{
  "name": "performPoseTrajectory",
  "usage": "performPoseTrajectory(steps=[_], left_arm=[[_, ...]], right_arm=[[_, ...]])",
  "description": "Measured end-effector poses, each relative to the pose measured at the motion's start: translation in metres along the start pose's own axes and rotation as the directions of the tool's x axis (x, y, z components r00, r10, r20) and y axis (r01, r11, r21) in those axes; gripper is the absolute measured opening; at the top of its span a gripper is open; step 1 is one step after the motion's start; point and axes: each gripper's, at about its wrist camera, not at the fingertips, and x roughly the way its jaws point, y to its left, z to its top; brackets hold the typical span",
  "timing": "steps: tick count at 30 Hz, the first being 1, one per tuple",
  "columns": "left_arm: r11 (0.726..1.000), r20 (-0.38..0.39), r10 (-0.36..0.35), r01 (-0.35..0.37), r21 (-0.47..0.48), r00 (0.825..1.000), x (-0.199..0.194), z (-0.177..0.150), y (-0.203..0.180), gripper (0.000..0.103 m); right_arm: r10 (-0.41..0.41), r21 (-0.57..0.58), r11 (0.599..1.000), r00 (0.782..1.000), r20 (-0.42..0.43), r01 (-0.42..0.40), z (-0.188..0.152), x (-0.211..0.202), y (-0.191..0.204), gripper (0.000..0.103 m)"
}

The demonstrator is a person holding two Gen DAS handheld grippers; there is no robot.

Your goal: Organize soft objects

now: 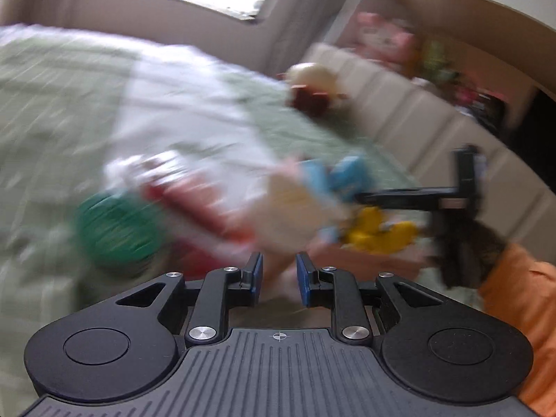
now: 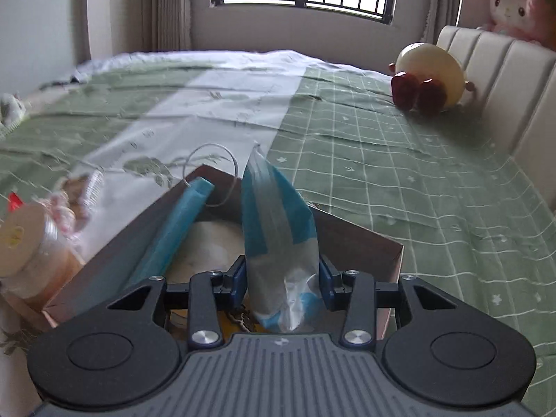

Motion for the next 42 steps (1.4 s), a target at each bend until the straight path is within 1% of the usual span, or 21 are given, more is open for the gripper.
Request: performPoseTrajectory(steps=[1, 3, 5, 8, 10, 12, 14, 17, 18, 19, 22, 24, 26, 28, 29, 31, 34, 36, 38, 40, 42], left_arm=[[0.999, 0.011, 0.038, -0.037, -0.019, 0.999, -0.004, -0.005, 0.008, 0.023], [0.996, 0.041, 0.08, -0.079, -0.04, 0.996, -0.018, -0.012, 0.023, 0.023], [0.993, 0.062, 0.1, -0.095, -0.07, 0.993, -0.035, -0.019, 0.037, 0.023], [0.986, 0.08, 0.129, -0.119, -0.12, 0.988, -0.054, -0.024, 0.056, 0.023], [0.983, 0.092, 0.14, -0.127, -0.135, 0.986, -0.064, -0.026, 0.063, 0.023], [0.982, 0.101, 0.147, -0.134, -0.133, 0.984, -0.074, -0.03, 0.067, 0.023], [0.98, 0.115, 0.18, -0.167, -0.113, 0.977, -0.082, -0.035, 0.07, 0.023], [0.961, 0.162, 0.275, -0.268, -0.066, 0.948, -0.088, -0.042, 0.073, 0.023], [0.956, 0.168, 0.294, -0.287, -0.064, 0.941, -0.089, -0.043, 0.076, 0.023], [0.955, 0.164, 0.296, -0.288, -0.072, 0.941, -0.09, -0.043, 0.08, 0.023], [0.959, 0.144, 0.277, -0.265, -0.098, 0.95, -0.087, -0.043, 0.087, 0.023], [0.963, 0.126, 0.263, -0.252, -0.093, 0.957, -0.084, -0.045, 0.087, 0.023], [0.969, 0.111, 0.242, -0.233, -0.088, 0.964, -0.082, -0.048, 0.088, 0.023], [0.974, 0.096, 0.221, -0.214, -0.077, 0.97, -0.081, -0.051, 0.088, 0.023], [0.975, 0.092, 0.214, -0.208, -0.072, 0.972, -0.082, -0.053, 0.087, 0.023], [0.979, 0.087, 0.198, -0.193, -0.07, 0.976, -0.082, -0.057, 0.084, 0.023], [0.987, 0.069, 0.144, -0.138, -0.084, 0.987, -0.077, -0.059, 0.083, 0.023], [0.993, 0.04, 0.084, -0.08, -0.089, 0.996, -0.067, -0.058, 0.08, 0.023], [0.997, 0.002, 0.016, -0.015, -0.07, 1.0, -0.053, -0.056, 0.075, 0.023], [0.999, -0.035, 0.004, -0.006, -0.048, 0.999, -0.037, -0.054, 0.072, 0.023], [0.998, -0.048, 0.024, -0.026, -0.049, 0.999, -0.024, -0.053, 0.074, 0.023]], right_arm=[[-0.001, 0.018, 1.0, 1.0, -0.02, 0.001, 0.003, 0.001, -0.001, 0.041], [0.018, 0.087, 0.996, 0.997, -0.074, -0.012, 0.006, 0.0, -0.007, 0.043], [0.036, 0.135, 0.991, 0.991, -0.131, -0.018, 0.009, -0.003, -0.014, 0.044], [0.036, 0.25, 0.968, 0.98, -0.194, 0.014, 0.011, -0.004, -0.026, 0.046], [0.013, 0.296, 0.954, 0.98, -0.199, 0.047, 0.01, -0.007, -0.028, 0.047], [-0.012, 0.302, 0.951, 0.983, -0.183, 0.068, 0.01, -0.018, -0.023, 0.049], [-0.042, 0.251, 0.965, 0.988, -0.145, 0.078, 0.008, -0.036, -0.01, 0.051], [-0.154, 0.119, 0.98, 0.986, -0.056, 0.16, 0.001, -0.067, 0.023, 0.054], [-0.171, 0.082, 0.982, 0.985, -0.019, 0.172, -0.003, -0.077, 0.035, 0.055], [-0.172, 0.054, 0.984, 0.985, 0.019, 0.171, -0.006, -0.087, 0.045, 0.055], [-0.107, -0.048, 0.992, 0.986, 0.128, 0.114, -0.02, -0.114, 0.09, 0.057], [-0.027, -0.115, 0.992, 0.986, 0.163, 0.046, -0.026, -0.126, 0.119, 0.06], [0.056, -0.179, 0.983, 0.984, 0.168, -0.025, -0.028, -0.13, 0.147, 0.06], [0.116, -0.261, 0.962, 0.982, 0.149, -0.074, -0.031, -0.128, 0.176, 0.06], [0.129, -0.316, 0.946, 0.981, 0.143, -0.078, -0.034, -0.124, 0.192, 0.06], [0.117, -0.428, 0.903, 0.982, 0.146, -0.044, -0.04, -0.114, 0.222, 0.06], [0.078, -0.58, 0.814, 0.983, 0.166, 0.033, -0.05, -0.094, 0.266, 0.06], [0.071, -0.624, 0.78, 0.986, 0.151, 0.04, -0.05, -0.076, 0.284, 0.059], [0.061, -0.642, 0.766, 0.989, 0.131, 0.038, -0.048, -0.062, 0.298, 0.059], [0.038, -0.669, 0.741, 0.99, 0.139, 0.065, -0.045, -0.046, 0.309, 0.059], [0.01, -0.685, 0.723, 0.99, 0.138, 0.088, -0.041, -0.031, 0.315, 0.059]])
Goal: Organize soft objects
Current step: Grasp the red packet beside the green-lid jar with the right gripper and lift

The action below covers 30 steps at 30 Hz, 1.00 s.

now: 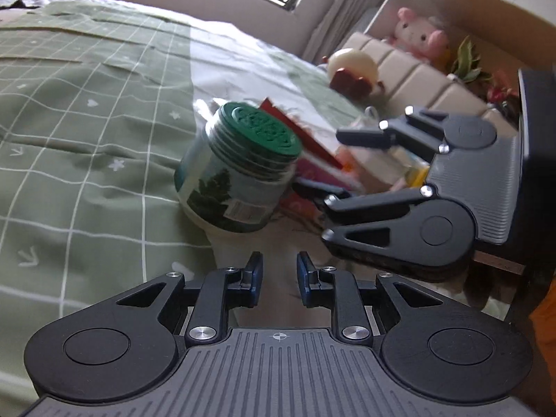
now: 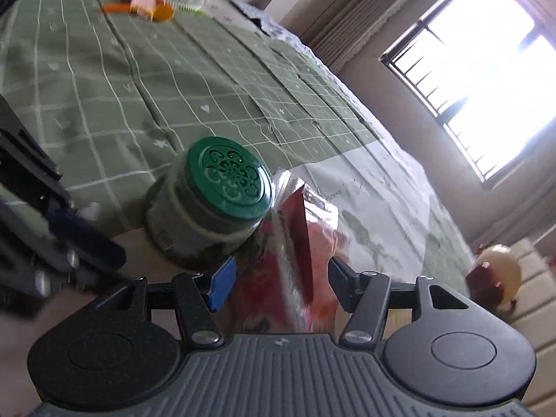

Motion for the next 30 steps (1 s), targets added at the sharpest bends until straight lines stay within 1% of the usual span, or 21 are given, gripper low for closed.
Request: performPoseTrajectory(steps=[2, 3, 4, 7, 9, 11, 12, 13, 14, 15, 16, 17, 18, 19, 20, 21, 23, 25, 27, 28, 30], left_arm=[[0.999, 0.011, 0.031, -0.031, -0.032, 0.999, 0.007, 0.005, 0.008, 0.023], [0.997, 0.014, 0.044, -0.043, -0.057, 0.999, 0.009, 0.008, 0.014, 0.022], [0.995, 0.015, 0.049, -0.048, -0.088, 0.999, 0.009, 0.01, 0.019, 0.022], [0.989, 0.05, 0.062, -0.054, -0.14, 0.997, 0.001, 0.013, 0.033, 0.03], [0.987, 0.065, 0.081, -0.071, -0.141, 0.995, -0.007, 0.013, 0.038, 0.028], [0.985, 0.086, 0.099, -0.085, -0.148, 0.991, -0.017, 0.013, 0.042, 0.028], [0.984, 0.095, 0.096, -0.08, -0.159, 0.991, -0.023, 0.013, 0.044, 0.028], [0.982, 0.105, 0.092, -0.073, -0.172, 0.99, -0.029, 0.012, 0.046, 0.028], [0.981, 0.114, 0.09, -0.068, -0.182, 0.989, -0.035, 0.012, 0.047, 0.028], [0.98, 0.124, 0.091, -0.066, -0.188, 0.988, -0.041, 0.012, 0.047, 0.028], [0.98, 0.134, 0.093, -0.066, -0.19, 0.987, -0.047, 0.011, 0.047, 0.028], [0.979, 0.143, 0.096, -0.068, -0.191, 0.985, -0.053, 0.012, 0.046, 0.028], [0.979, 0.147, 0.099, -0.07, -0.191, 0.984, -0.057, 0.012, 0.044, 0.028], [0.98, 0.15, 0.105, -0.076, -0.186, 0.983, -0.06, 0.011, 0.04, 0.028], [0.981, 0.147, 0.113, -0.087, -0.175, 0.983, -0.062, 0.011, 0.036, 0.028], [0.982, 0.14, 0.125, -0.103, -0.158, 0.982, -0.063, 0.011, 0.031, 0.028], [0.983, 0.121, 0.156, -0.142, -0.116, 0.98, -0.065, 0.008, 0.019, 0.028], [0.983, 0.104, 0.173, -0.166, -0.08, 0.979, -0.063, 0.004, 0.007, 0.028], [0.984, 0.078, 0.169, -0.164, -0.065, 0.983, -0.056, 0.0, -0.002, 0.028], [0.985, 0.072, 0.166, -0.161, -0.065, 0.984, -0.054, -0.001, -0.005, 0.028], [0.984, 0.077, 0.173, -0.168, -0.065, 0.982, -0.055, -0.002, -0.008, 0.028]], right_arm=[[0.0, 0.019, 1.0, 1.0, -0.026, 0.0, 0.001, 0.013, 0.0, 0.058], [0.013, 0.037, 0.999, 0.999, -0.035, -0.011, 0.001, 0.018, -0.001, 0.054], [0.037, 0.062, 0.997, 0.998, -0.043, -0.034, 0.0, 0.02, -0.003, 0.046], [0.074, 0.127, 0.989, 0.997, -0.033, -0.069, -0.004, 0.007, -0.002, 0.022], [0.143, 0.249, 0.959, 0.99, -0.019, -0.134, -0.012, -0.009, -0.009, 0.021], [0.203, 0.399, 0.898, 0.979, 0.001, -0.187, -0.022, -0.023, -0.02, 0.02], [0.253, 0.49, 0.84, 0.967, 0.031, -0.235, -0.03, -0.032, -0.03, 0.02], [0.32, 0.579, 0.755, 0.944, 0.085, -0.308, -0.041, -0.039, -0.042, 0.02], [0.38, 0.651, 0.657, 0.913, 0.151, -0.381, -0.052, -0.045, -0.051, 0.019], [0.426, 0.718, 0.534, 0.876, 0.228, -0.446, -0.066, -0.05, -0.06, 0.02], [0.451, 0.764, 0.421, 0.844, 0.291, -0.489, -0.082, -0.052, -0.066, 0.02], [0.463, 0.788, 0.333, 0.818, 0.342, -0.518, -0.097, -0.053, -0.069, 0.021], [0.465, 0.798, 0.276, 0.801, 0.377, -0.536, -0.112, -0.052, -0.068, 0.023], [0.444, 0.816, 0.268, 0.817, 0.368, -0.513, -0.124, -0.054, -0.064, 0.025], [0.418, 0.834, 0.293, 0.847, 0.328, -0.468, -0.132, -0.057, -0.06, 0.031], [0.389, 0.842, 0.337, 0.876, 0.284, -0.422, -0.14, -0.063, -0.056, 0.038], [0.342, 0.836, 0.383, 0.901, 0.266, -0.392, -0.156, -0.079, -0.053, 0.043], [0.304, 0.823, 0.423, 0.915, 0.265, -0.379, -0.164, -0.093, -0.054, 0.051], [0.28, 0.799, 0.475, 0.924, 0.26, -0.369, -0.167, -0.106, -0.051, 0.053], [0.282, 0.788, 0.487, 0.922, 0.266, -0.377, -0.166, -0.111, -0.048, 0.054], [0.311, 0.782, 0.465, 0.904, 0.294, -0.415, -0.164, -0.112, -0.044, 0.054]])
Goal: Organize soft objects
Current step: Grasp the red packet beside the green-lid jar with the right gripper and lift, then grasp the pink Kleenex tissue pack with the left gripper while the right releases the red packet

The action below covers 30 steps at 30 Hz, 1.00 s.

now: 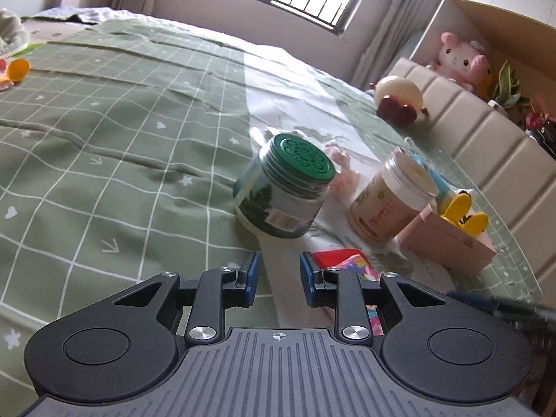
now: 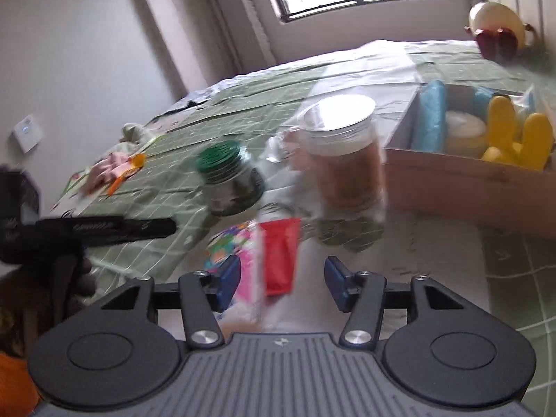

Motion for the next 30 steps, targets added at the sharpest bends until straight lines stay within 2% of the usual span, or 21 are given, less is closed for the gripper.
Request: performPoseTrajectory(steps=[2, 3, 5, 6, 7, 9, 11, 13, 15, 17, 18, 19, 20, 21, 22, 23, 25, 26, 28, 30], left_arm=[[1.0, 0.023, 0.02, -0.021, 0.017, 1.0, -0.006, 0.003, -0.003, 0.028], [0.999, 0.032, 0.031, -0.032, 0.028, 0.999, -0.01, 0.004, -0.005, 0.028], [0.997, 0.044, 0.049, -0.051, 0.059, 0.998, -0.018, 0.005, -0.009, 0.028], [0.995, 0.048, 0.057, -0.061, 0.078, 0.997, -0.022, 0.006, -0.011, 0.028], [0.992, 0.051, 0.068, -0.073, 0.103, 0.996, -0.025, 0.004, -0.014, 0.028], [0.985, 0.054, 0.08, -0.087, 0.152, 0.995, -0.029, 0.001, -0.02, 0.028], [0.973, 0.058, 0.081, -0.092, 0.211, 0.995, -0.03, -0.004, -0.029, 0.028], [0.952, 0.046, 0.07, -0.081, 0.296, 0.996, -0.026, -0.012, -0.043, 0.028], [0.92, 0.014, 0.066, -0.066, 0.386, 0.998, -0.017, -0.022, -0.061, 0.028], [0.884, -0.028, 0.083, -0.061, 0.463, 0.996, -0.003, -0.033, -0.08, 0.029], [0.867, -0.053, 0.098, -0.06, 0.495, 0.994, 0.004, -0.039, -0.086, 0.029], [0.849, -0.072, 0.12, -0.065, 0.524, 0.99, 0.012, -0.045, -0.093, 0.03], [0.83, -0.076, 0.141, -0.076, 0.553, 0.987, 0.017, -0.052, -0.097, 0.035], [0.809, -0.071, 0.154, -0.085, 0.582, 0.986, 0.021, -0.059, -0.101, 0.04], [0.791, -0.068, 0.155, -0.082, 0.607, 0.986, 0.023, -0.065, -0.105, 0.052], [0.786, -0.074, 0.146, -0.07, 0.614, 0.987, 0.024, -0.068, -0.107, 0.062], [0.807, -0.095, 0.116, -0.038, 0.59, 0.989, 0.026, -0.067, -0.105, 0.074], [0.819, -0.103, 0.102, -0.025, 0.573, 0.989, 0.026, -0.065, -0.104, 0.075], [0.834, -0.096, 0.091, -0.023, 0.552, 0.991, 0.023, -0.062, -0.102, 0.075], [0.843, -0.061, 0.097, -0.049, 0.535, 0.993, 0.017, -0.056, -0.1, 0.072]], right_arm=[[0.063, 0.013, 0.998, 0.997, -0.041, -0.063, -0.006, 0.019, 0.017, 0.054], [0.093, -0.006, 0.996, 0.994, -0.066, -0.094, -0.011, 0.026, 0.027, 0.057], [0.206, -0.051, 0.976, 0.972, -0.108, -0.213, -0.02, 0.036, 0.048, 0.056], [0.231, -0.076, 0.968, 0.967, -0.11, -0.239, -0.022, 0.036, 0.055, 0.056], [0.221, -0.11, 0.967, 0.971, -0.09, -0.231, -0.022, 0.033, 0.059, 0.056], [0.157, -0.16, 0.974, 0.987, -0.033, -0.16, -0.018, 0.021, 0.055, 0.056], [0.05, -0.18, 0.983, 0.998, 0.027, -0.044, -0.014, 0.006, 0.042, 0.056], [-0.085, -0.17, 0.98, 0.991, 0.098, 0.101, -0.009, -0.009, 0.019, 0.057], [-0.218, -0.125, 0.963, 0.962, 0.162, 0.239, -0.007, -0.017, -0.005, 0.064], [-0.367, -0.06, 0.921, 0.91, 0.193, 0.384, -0.005, -0.019, -0.028, 0.065], [-0.411, -0.028, 0.905, 0.891, 0.191, 0.424, -0.005, -0.019, -0.038, 0.065], [-0.435, 0.01, 0.898, 0.883, 0.177, 0.44, -0.005, -0.019, -0.05, 0.065], [-0.434, 0.048, 0.901, 0.887, 0.157, 0.432, -0.009, -0.023, -0.061, 0.065], [-0.41, 0.087, 0.912, 0.903, 0.127, 0.402, -0.01, -0.022, -0.071, 0.065], [-0.394, 0.106, 0.917, 0.912, 0.113, 0.383, -0.011, -0.022, -0.078, 0.066], [-0.389, 0.111, 0.919, 0.914, 0.117, 0.378, -0.012, -0.023, -0.08, 0.067], [-0.383, 0.089, 0.923, 0.916, 0.121, 0.374, -0.011, -0.025, -0.079, 0.071], [-0.386, 0.071, 0.922, 0.915, 0.119, 0.38, -0.013, -0.025, -0.076, 0.073], [-0.397, 0.037, 0.918, 0.911, 0.115, 0.395, -0.013, -0.019, -0.072, 0.074], [-0.401, 0.013, 0.915, 0.909, 0.111, 0.403, -0.014, -0.019, -0.069, 0.076]])
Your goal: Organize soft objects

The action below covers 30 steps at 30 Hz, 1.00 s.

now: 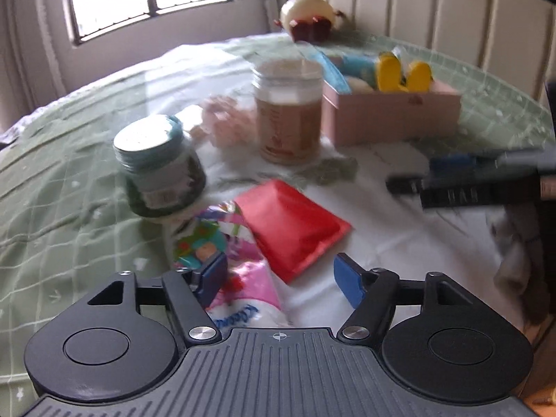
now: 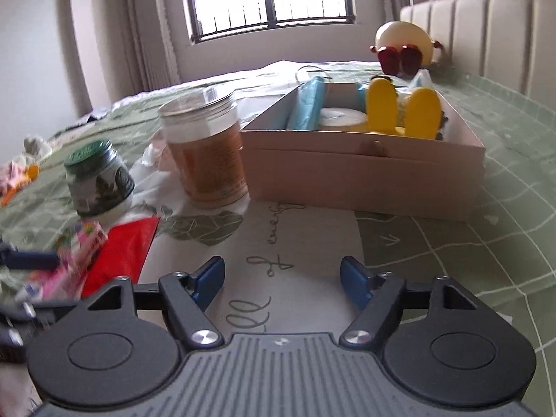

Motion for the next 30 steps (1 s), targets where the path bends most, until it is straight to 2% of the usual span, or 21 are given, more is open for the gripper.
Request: performPoseTrajectory(steps=[2, 4, 7, 10, 14, 18, 22, 23, 24, 27, 30], left_arm=[[0.997, 0.019, 0.069, -0.068, -0.019, 0.997, -0.002, 0.002, 0.005, 0.071], [0.992, -0.003, 0.116, -0.116, -0.048, 0.993, 0.003, 0.003, 0.015, 0.071], [0.987, -0.046, 0.084, -0.09, -0.131, 0.995, 0.012, 0.001, 0.029, 0.071], [0.981, -0.053, 0.033, -0.043, -0.189, 0.998, 0.018, -0.002, 0.035, 0.071], [0.984, -0.03, 0.022, -0.027, -0.176, 0.999, 0.02, -0.006, 0.035, 0.068], [0.981, -0.019, 0.016, -0.02, -0.192, 1.0, 0.017, -0.012, 0.036, 0.065], [0.973, -0.007, -0.038, 0.036, -0.228, 0.999, 0.012, -0.018, 0.046, 0.059], [0.968, -0.003, -0.047, 0.045, -0.248, 0.999, 0.009, -0.018, 0.05, 0.057], [0.963, -0.002, -0.048, 0.045, -0.266, 0.999, 0.007, -0.019, 0.054, 0.057], [0.956, 0.008, -0.006, 0.008, -0.292, 1.0, -0.005, -0.021, 0.066, 0.056], [0.945, 0.014, 0.027, -0.021, -0.327, 1.0, -0.014, -0.024, 0.08, 0.056]], right_arm=[[-0.004, -0.011, 1.0, 1.0, -0.003, 0.004, -0.004, 0.002, 0.01, 0.077], [-0.003, -0.015, 1.0, 1.0, -0.007, 0.003, -0.004, 0.008, 0.015, 0.078], [0.008, -0.031, 0.999, 1.0, -0.021, -0.009, -0.004, 0.014, 0.02, 0.082], [0.032, -0.064, 0.997, 0.998, -0.053, -0.036, -0.002, 0.017, 0.022, 0.091], [0.072, -0.06, 0.995, 0.991, -0.11, -0.079, 0.001, 0.021, 0.022, 0.102], [0.048, -0.087, 0.994, 0.989, -0.14, -0.061, 0.003, 0.025, 0.029, 0.103], [0.003, -0.134, 0.991, 0.991, -0.137, -0.021, 0.003, 0.024, 0.04, 0.103], [0.001, -0.131, 0.991, 0.991, -0.131, -0.019, 0.004, 0.022, 0.044, 0.1], [0.015, -0.125, 0.992, 0.993, -0.116, -0.03, 0.004, 0.017, 0.05, 0.095], [0.089, -0.133, 0.986, 0.994, -0.07, -0.097, 0.005, 0.005, 0.073, 0.095], [0.128, -0.203, 0.969, 0.988, -0.087, -0.143, 0.009, 0.011, 0.106, 0.095]])
